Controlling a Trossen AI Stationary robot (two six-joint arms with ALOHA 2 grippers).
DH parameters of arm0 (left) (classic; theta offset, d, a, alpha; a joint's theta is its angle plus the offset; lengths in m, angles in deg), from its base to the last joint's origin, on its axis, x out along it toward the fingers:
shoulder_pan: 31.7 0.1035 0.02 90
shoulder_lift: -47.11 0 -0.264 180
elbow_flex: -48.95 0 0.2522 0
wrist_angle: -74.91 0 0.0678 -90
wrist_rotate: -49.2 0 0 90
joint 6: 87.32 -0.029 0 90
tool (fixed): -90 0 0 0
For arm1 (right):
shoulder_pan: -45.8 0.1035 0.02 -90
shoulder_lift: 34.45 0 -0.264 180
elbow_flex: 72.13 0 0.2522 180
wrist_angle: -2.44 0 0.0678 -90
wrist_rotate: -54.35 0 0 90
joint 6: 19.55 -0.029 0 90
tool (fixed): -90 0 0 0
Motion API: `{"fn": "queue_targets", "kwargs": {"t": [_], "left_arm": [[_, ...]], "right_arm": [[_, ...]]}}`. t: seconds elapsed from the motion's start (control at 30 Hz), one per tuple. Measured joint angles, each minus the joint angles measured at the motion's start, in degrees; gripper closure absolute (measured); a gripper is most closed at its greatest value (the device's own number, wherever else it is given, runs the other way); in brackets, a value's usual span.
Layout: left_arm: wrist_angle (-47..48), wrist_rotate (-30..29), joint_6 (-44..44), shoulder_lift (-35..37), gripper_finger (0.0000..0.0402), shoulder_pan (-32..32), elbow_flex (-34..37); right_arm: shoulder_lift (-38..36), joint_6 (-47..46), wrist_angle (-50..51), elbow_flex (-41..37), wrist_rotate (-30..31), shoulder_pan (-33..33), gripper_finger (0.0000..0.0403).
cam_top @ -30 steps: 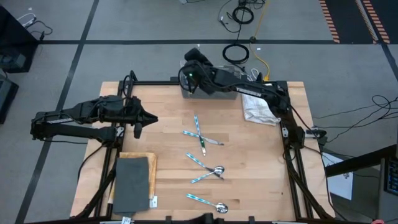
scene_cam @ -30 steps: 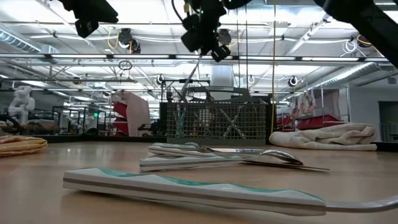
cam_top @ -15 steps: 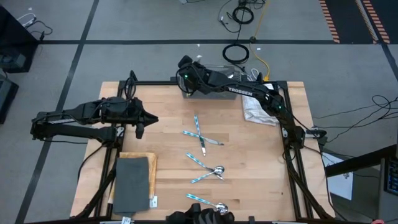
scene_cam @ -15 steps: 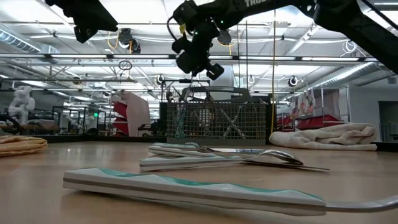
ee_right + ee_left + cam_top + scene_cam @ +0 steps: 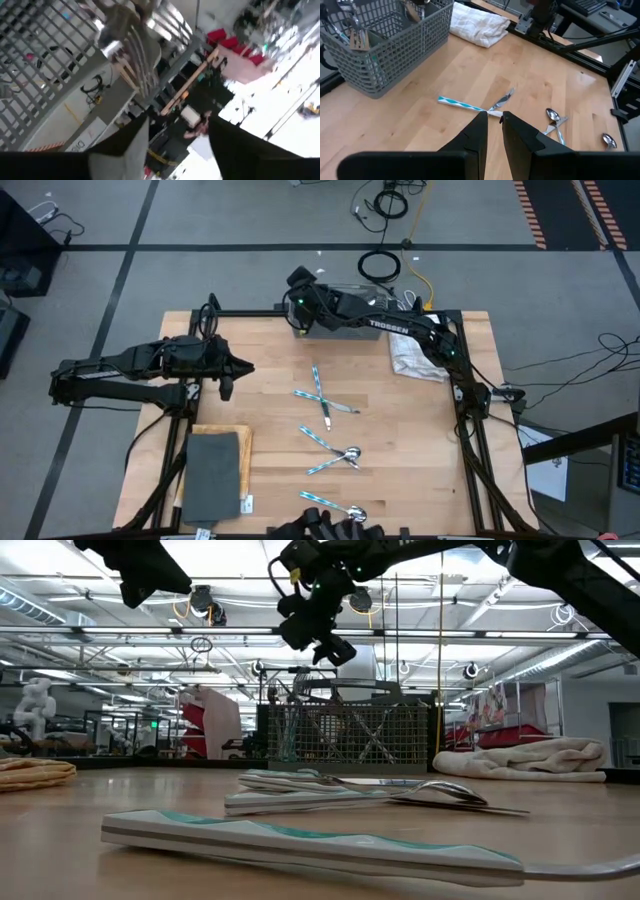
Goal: Sort silverware
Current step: Put the spoon into the silverware basket
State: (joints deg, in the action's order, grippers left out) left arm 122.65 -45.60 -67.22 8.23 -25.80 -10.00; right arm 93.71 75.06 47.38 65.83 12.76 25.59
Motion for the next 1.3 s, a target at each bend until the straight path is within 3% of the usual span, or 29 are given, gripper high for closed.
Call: {"fn": "queue_targets", "kwargs": {"t": [0.13,0.33,0.43,0.53,0.63,0.73,0.83,0.93,1.07,1.3], "left_arm": [[0.0,0.0,0.0,0.0,0.0338,0.0,0.0],[0.0,-0.4,0.2,0.0,0.0338,0.0,0.0],[0.0,-0.4,0.4,0.0,0.0338,0.0,0.0],[-0.1,-0.2,0.4,0.0,0.0338,0.0,0.0],[-0.1,0.0,0.2,0.0,0.0338,0.0,0.0],[0.0,0.1,0.1,0.0,0.0338,0.0,0.0],[-0.1,0.1,-0.8,0.0,0.0338,0.0,0.0],[0.0,0.2,-1.0,0.0,0.0338,0.0,0.0],[0.0,0.2,-1.0,0.0,0.0338,0.0,0.0],[0.0,0.2,-0.9,0.0,0.0338,0.0,0.0]], "right_arm": [[-1.6,-2.6,-1.7,-0.1,3.2,0.4,0.0183],[-10.5,-7.5,-2.5,0.0,9.4,1.8,0.0185],[-16.5,-18.3,2.6,0.0,12.6,4.1,0.0192],[-23.5,-38.5,16.2,0.0,12.0,8.8,0.0193],[-29.2,-63.7,32.7,0.1,2.1,14.8,0.0194],[-32.5,-90.5,43.2,0.1,-17.1,19.6,0.0194],[-32.6,-104.1,49.1,0.1,-28.4,24.7,0.0195],[-29.1,-106.5,52.6,0.1,-29.3,31.0,0.0195],[-21.3,-102.9,53.9,0.0,-31.0,37.6,0.0195],[-5.7,-94.2,51.2,-0.1,-35.7,43.1,0.0195]]}}
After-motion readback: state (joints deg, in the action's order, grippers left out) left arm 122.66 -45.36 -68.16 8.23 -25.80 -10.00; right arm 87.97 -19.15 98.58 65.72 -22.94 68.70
